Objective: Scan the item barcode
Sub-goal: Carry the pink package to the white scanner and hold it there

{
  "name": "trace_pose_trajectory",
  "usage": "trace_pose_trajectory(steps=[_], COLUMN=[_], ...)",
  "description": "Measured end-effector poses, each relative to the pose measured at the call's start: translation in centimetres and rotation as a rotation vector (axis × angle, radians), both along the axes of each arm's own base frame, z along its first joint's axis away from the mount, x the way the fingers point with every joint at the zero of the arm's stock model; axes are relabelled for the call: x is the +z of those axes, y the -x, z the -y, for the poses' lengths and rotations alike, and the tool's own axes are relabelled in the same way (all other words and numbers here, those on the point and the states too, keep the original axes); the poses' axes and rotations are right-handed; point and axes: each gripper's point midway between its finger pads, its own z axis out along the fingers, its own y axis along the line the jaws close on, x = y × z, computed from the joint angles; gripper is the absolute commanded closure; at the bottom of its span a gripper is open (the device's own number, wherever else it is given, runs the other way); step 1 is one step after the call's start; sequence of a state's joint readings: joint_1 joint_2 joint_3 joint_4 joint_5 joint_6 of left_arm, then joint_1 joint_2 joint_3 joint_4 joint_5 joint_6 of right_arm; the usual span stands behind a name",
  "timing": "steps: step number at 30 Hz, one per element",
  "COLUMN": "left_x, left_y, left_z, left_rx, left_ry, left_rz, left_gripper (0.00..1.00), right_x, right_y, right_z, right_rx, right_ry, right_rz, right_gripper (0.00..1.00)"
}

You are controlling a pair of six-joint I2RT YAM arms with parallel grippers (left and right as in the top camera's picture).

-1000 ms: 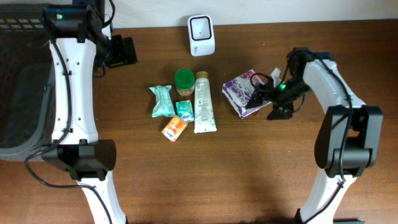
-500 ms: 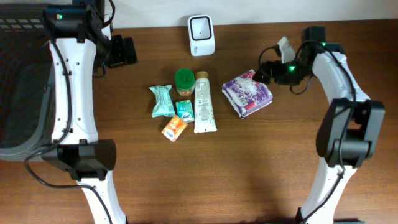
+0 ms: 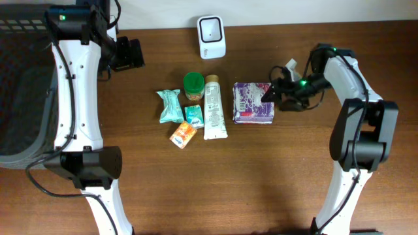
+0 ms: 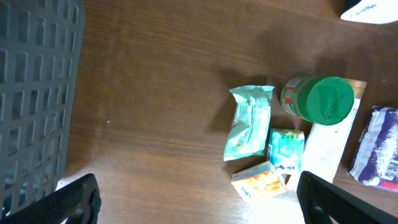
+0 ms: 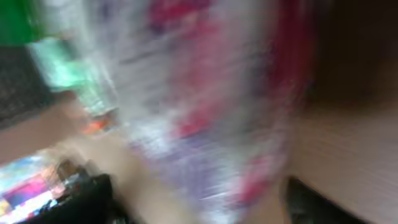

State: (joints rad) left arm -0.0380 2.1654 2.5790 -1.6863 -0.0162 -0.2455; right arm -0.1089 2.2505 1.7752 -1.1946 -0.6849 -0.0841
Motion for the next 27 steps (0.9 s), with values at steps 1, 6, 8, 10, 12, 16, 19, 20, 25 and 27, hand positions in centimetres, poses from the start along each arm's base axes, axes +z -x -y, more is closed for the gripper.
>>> trace_pose_trajectory(steps=[1, 6, 8, 10, 12, 16, 19, 20, 25, 27], left_x=[0.0, 0.0, 0.0, 0.0, 0.0, 0.0, 0.0, 0.0, 0.0, 0.0], left_y=[0.0, 0.0, 0.0, 0.0, 0.0, 0.0, 0.0, 0.0, 0.0, 0.0], left_z=[0.0, 0.0, 0.0, 0.0, 0.0, 0.0, 0.0, 0.0, 0.0, 0.0], left_rx=[0.0, 0.0, 0.0, 0.0, 0.0, 0.0, 0.0, 0.0, 0.0, 0.0], left_ry=[0.0, 0.0, 0.0, 0.0, 0.0, 0.0, 0.0, 0.0, 0.0, 0.0], left_rz=[0.0, -0.001, -0.001, -0.001, 0.0, -0.001, -0.001, -0.001, -0.001, -0.002], left_gripper=[0.01, 0.01, 0.01, 0.01, 0.01, 0.01, 0.01, 0.01, 0.01, 0.01], right_x=[-0.7, -1.5, -1.2, -1.8, -2.5, -3.6, -3.1, -2.7, 2.1, 5.3], right_y=[-0.4, -1.8, -1.9, -1.8, -1.6, -1.2, -0.9, -1.0, -4.0, -5.1], right_z=[0.9, 2.1, 1.2, 0.7, -0.1, -1.9, -3.6, -4.3, -5.9, -6.4], right_rx=[-0.031, -0.083, -0.056, -0.042, -0.038, -0.005, 0.021, 0.026, 0.036, 0.084], right_ry=[0.064, 0.142, 0.082, 0.044, -0.021, -0.084, -0.124, -0.156, -0.307, -0.364], right_rz=[-0.008, 0.019, 0.036, 0.03, 0.007, -0.02, -0.023, -0.021, 0.095, 0.195], right_gripper=[0.0, 0.0, 0.0, 0.06, 0.38, 0.93, 0.96, 0.96, 0.96, 0.96])
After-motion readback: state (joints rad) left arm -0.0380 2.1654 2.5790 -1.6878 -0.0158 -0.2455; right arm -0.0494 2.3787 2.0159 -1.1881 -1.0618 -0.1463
